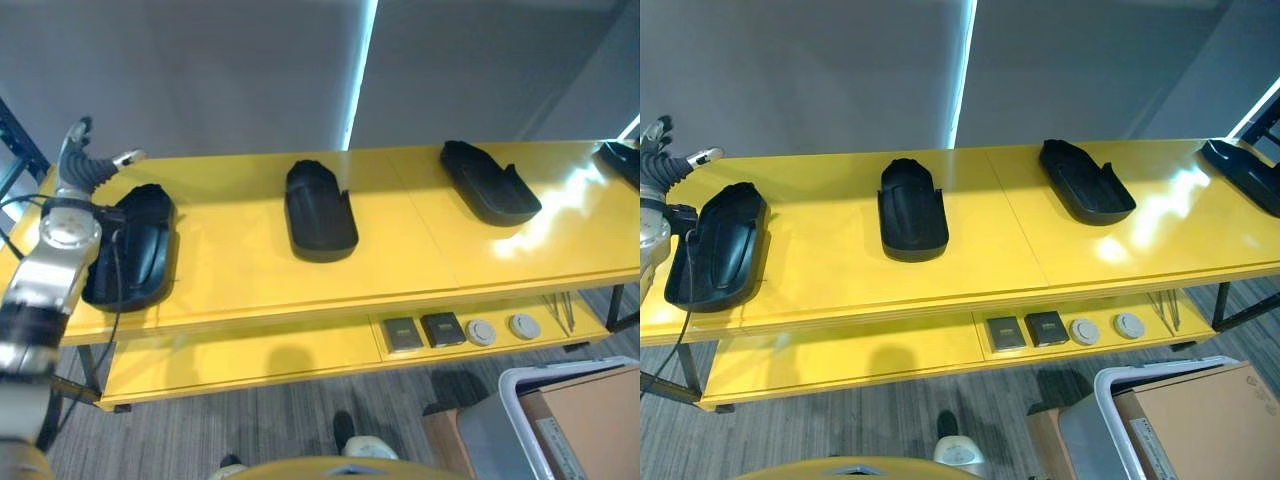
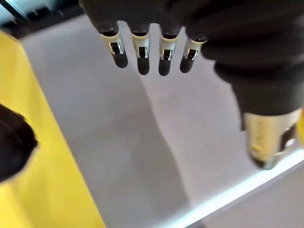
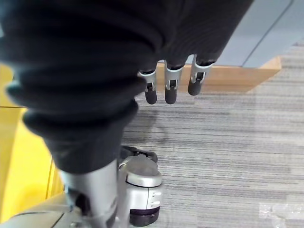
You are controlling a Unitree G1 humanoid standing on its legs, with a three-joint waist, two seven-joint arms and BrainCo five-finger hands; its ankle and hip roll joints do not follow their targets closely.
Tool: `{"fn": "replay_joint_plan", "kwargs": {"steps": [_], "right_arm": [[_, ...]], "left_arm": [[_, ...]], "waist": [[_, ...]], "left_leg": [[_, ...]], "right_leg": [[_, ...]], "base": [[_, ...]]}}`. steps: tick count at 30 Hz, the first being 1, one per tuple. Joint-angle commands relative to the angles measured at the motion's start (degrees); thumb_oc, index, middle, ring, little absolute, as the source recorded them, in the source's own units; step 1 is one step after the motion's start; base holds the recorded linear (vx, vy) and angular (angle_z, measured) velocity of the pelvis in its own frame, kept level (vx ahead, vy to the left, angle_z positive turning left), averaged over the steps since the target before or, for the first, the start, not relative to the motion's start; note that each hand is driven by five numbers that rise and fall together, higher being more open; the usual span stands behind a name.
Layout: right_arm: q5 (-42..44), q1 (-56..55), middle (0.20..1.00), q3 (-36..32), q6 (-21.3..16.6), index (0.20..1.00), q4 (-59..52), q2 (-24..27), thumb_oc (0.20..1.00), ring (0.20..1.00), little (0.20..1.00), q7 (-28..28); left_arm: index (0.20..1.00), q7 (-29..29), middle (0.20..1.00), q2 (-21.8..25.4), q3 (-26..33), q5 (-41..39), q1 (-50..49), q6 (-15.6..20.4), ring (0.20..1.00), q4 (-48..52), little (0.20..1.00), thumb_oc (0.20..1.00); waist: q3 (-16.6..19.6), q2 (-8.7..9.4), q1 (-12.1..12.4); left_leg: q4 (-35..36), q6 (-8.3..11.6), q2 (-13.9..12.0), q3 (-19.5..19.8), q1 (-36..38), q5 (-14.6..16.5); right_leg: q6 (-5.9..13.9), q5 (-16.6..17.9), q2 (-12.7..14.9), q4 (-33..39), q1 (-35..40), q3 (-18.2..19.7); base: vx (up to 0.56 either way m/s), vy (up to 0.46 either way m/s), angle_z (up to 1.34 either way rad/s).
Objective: Move parts from the plastic box to the shelf.
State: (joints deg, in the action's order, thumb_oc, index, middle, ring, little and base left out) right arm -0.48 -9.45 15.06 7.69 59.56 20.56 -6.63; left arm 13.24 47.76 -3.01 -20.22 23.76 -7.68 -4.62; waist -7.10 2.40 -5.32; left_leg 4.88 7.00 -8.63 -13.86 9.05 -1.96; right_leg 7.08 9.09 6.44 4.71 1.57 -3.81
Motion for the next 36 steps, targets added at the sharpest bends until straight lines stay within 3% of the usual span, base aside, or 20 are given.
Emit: {"fn": "replay_joint_plan", "kwargs": {"steps": [1, 5, 9, 10, 11, 12, 22, 31, 34, 36], "right_arm": [[-2.2, -0.44, 1.0, -0.03, -0.56, 1.0, 2.36, -0.52, 1.0, 1.0, 1.0, 3.13], [-0.97, -0.95, 1.0, -1.19, 0.25, 1.0, 2.01, -1.73, 1.0, 1.0, 1.0, 3.89], [-0.34, -1.13, 1.0, -1.67, 0.16, 1.0, 2.16, -1.49, 1.0, 1.0, 1.0, 3.81], [0.13, -1.01, 1.0, -1.84, 0.04, 1.0, 2.28, -1.34, 1.0, 1.0, 1.0, 3.87], [0.45, -1.06, 1.0, -1.66, 0.16, 1.0, 2.1, -1.35, 1.0, 1.0, 1.0, 4.07], [1.85, -0.77, 1.0, -0.95, 0.23, 1.0, 2.38, -1.44, 1.0, 1.0, 1.0, 4.55], [3.18, -1.23, 1.0, -1.06, -0.94, 1.0, 3.68, -2.14, 1.0, 1.0, 1.0, 5.69], [3.32, -1.38, 1.0, -0.85, -2.08, 1.0, 4.71, -3.04, 1.0, 1.0, 1.0, 6.87], [3.28, -1.28, 1.0, -0.86, -1.91, 1.0, 4.89, -3.64, 1.0, 1.0, 1.0, 7.43], [3.15, -1.26, 1.0, -0.91, -1.85, 1.0, 5.03, -3.87, 1.0, 1.0, 1.0, 7.61]], "left_arm": [[1.0, -6.66, 1.0, -7.86, 4.55, -7.1, -4.9, -1.82, 1.0, 6.88, 1.0, 1.0], [1.0, -11.18, 1.0, -14.91, 5.77, -7.38, -14.67, 0.53, 1.0, 12.42, 1.0, 1.0], [1.0, -16.01, 1.0, -16.96, 5.04, -9.92, -19.46, 2.39, 1.0, 13.97, 1.0, 1.0], [0.846, -14.9, 0.846, -17.55, 4.23, -10.97, -21.13, 2.28, 0.846, 13.93, 0.846, 0.846], [0.454, -14.54, 0.454, -17.54, 3.81, -11.03, -21.54, 2.95, 0.454, 13.38, 0.454, 0.454], [0.2, -14.62, 0.2, -17.15, 3.4, -11.24, -22.69, 5.05, 0.2, 11.4, 0.2, 0.2], [0.2, -12.87, 0.2, -16.93, 2.4, -10.34, -23.89, 7.03, 0.2, 12.21, 0.2, 0.2], [0.2, -13.01, 0.2, -17.49, 2.72, -12.82, -22.47, 15.23, 0.2, 18.63, 0.2, 0.2], [0.2, -15.38, 0.2, -17.99, 3.89, -15.56, -21.99, 18.06, 0.2, 22.67, 0.2, 0.2], [0.2, -18.12, 0.2, -18.27, 4.09, -17.52, -21.82, 17.84, 0.2, 24.46, 0.2, 0.2]], "waist": [[-0.81, -1.12, 2.62], [-1.34, -0.86, 4.42], [-1.65, -0.93, 5.49], [-1.95, -1.02, 5.97], [-2.01, -1.06, 6.03], [-2.12, -1.09, 6.41], [-2.54, -1.29, 6.79], [-2.46, -1.16, 6.84], [-2.17, -1.12, 7.12], [-2.07, -1.15, 7.2]], "left_leg": [[-2.76, -3.02, 0.02, 0.54, -2.68, 2.82], [-3.2, -3.06, 0.16, 1.64, -3.27, 2.79], [-3.52, -3.09, 0.33, 2.13, -3.67, 2.78], [-3.7, -3.08, 0.46, 2.48, -3.92, 2.75], [-3.71, -3.09, 0.53, 2.55, -3.96, 2.77], [-3.82, -3.1, 0.61, 2.64, -4.11, 2.78], [-3.78, -3.07, 0.65, 2.88, -3.89, 2.77], [-3.49, -2.97, 0.77, 3.04, -3.31, 2.9], [-3.34, -2.92, 0.82, 3.36, -3.04, 3.0], [-3.29, -2.84, 0.84, 3.48, -2.96, 3.01]], "right_leg": [[3.5, -7.25, 1.63, -1.02, 3.15, -0.66], [3.3, -7.26, 1.78, -1.2, 3.37, -1.58], [3.17, -7.15, 1.91, -1.32, 3.39, -2.15], [3.15, -7.11, 1.99, -1.45, 3.38, -2.44], [3.19, -7.1, 2.04, -1.44, 3.38, -2.56], [3.22, -7.08, 2.12, -1.5, 3.35, -2.78], [3.35, -6.87, 2.41, -1.5, 3.59, -3.39], [3.31, -6.81, 2.55, -1.18, 4.13, -3.62], [3.28, -6.87, 2.6, -1.04, 4.46, -3.78], [3.27, -6.88, 2.58, -0.95, 4.61, -3.83]], "base": [[0.0, 0.0, 0.0], [-0.01, -0.002, 0.12], [-0.01, 0.006, 0.14], [-0.03, 0.013, 0.15], [-0.03, 0.024, 0.18], [-0.01, 0.016, 0.18], [0.0, 0.002, 0.02], [0.0, 0.0, 0.0], [0.0, 0.001, 0.01], [0.0, 0.0, 0.0]]}}
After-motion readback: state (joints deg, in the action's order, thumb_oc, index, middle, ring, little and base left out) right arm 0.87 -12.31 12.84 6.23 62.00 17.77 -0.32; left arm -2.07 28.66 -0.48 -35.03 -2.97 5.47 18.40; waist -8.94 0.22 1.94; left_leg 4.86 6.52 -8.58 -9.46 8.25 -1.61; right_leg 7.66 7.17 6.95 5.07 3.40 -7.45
